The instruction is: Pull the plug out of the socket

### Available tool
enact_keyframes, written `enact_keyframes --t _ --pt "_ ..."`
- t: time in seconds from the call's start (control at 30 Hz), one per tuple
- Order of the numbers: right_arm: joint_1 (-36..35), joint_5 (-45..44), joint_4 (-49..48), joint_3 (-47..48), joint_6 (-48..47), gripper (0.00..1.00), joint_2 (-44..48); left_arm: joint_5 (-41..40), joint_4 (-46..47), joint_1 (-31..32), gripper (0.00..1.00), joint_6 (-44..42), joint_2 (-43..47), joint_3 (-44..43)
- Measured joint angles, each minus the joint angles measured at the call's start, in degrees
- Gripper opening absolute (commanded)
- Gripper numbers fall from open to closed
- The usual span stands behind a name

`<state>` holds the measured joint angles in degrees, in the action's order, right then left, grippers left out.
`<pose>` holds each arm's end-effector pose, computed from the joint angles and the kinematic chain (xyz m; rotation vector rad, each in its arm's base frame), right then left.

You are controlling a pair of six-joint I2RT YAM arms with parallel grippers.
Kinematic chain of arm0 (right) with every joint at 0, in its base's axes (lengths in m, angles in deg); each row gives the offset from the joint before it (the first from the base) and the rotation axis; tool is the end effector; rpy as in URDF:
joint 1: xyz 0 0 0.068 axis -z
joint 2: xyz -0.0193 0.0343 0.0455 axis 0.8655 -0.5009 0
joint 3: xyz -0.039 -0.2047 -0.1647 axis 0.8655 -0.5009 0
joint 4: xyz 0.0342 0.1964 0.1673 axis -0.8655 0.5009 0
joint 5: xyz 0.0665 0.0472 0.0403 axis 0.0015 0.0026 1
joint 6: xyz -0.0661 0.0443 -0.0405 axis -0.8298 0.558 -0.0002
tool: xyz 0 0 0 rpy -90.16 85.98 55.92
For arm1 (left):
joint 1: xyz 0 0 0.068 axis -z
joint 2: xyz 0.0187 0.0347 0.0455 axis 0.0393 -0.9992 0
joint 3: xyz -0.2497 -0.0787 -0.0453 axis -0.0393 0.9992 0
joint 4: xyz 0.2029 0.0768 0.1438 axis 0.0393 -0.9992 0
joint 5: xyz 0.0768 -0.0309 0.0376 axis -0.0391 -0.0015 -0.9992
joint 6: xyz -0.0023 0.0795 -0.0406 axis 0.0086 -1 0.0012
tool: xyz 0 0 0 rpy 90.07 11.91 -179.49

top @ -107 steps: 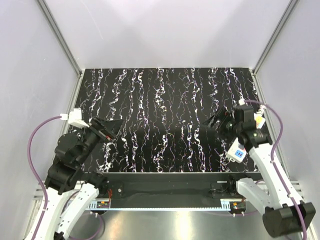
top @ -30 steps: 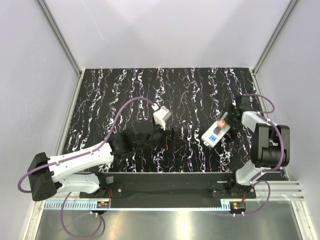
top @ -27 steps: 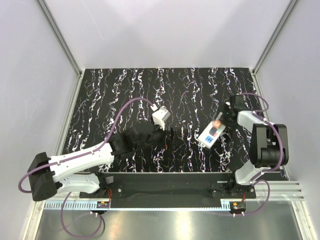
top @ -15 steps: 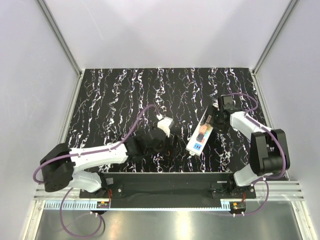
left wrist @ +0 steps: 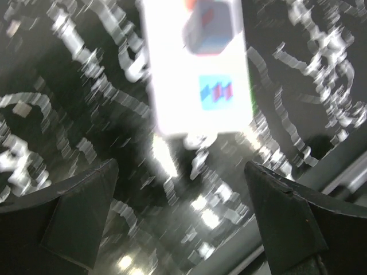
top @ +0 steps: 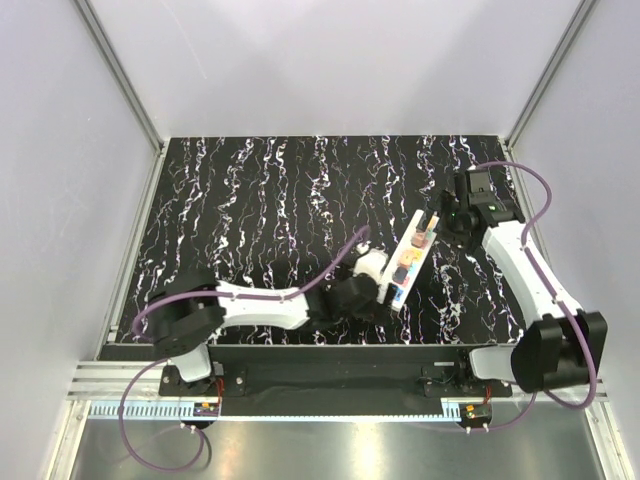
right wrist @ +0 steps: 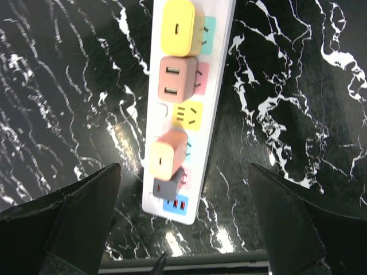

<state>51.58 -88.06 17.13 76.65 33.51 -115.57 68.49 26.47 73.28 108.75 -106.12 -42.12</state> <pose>0.2897 0.0399 0.2470 0.4794 2.5200 0.2108 0.1492 -0.3511 0.1516 0.5684 2.2138 -0.5966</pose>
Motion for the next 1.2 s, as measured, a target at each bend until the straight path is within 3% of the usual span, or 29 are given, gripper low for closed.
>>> enact_keyframes --t 0.17,0.63,0.83,0.87,0.97,1.2 --pt "0.0 2.5 2.3 0.0 -0.1 1.0 2.7 -1.8 -0.3 2.1 0.99 -2.1 -6.2 -8.2" --pt "0.0 4.8 4.9 -1.1 -1.0 1.0 3.7 7.0 0.5 -2.3 0.99 -3.4 -5.3 -7.1" --pt "0.1 5.5 7.4 -0.8 -1.3 1.0 3.1 9.4 0.1 -3.1 0.81 -2.4 -5.6 -7.7" --pt "0.1 5.4 7.9 -0.6 -1.5 1.0 3.0 10.1 0.4 -3.4 0.7 -2.1 -5.5 -7.6" --pt "0.1 5.7 8.7 0.0 -2.0 1.0 2.7 13.4 2.4 -4.8 0.54 -0.2 -4.6 -6.7" --pt "0.1 7.6 8.9 2.4 -1.6 0.95 0.6 24.8 11.8 -8.7 0.45 7.2 -4.3 -5.2"
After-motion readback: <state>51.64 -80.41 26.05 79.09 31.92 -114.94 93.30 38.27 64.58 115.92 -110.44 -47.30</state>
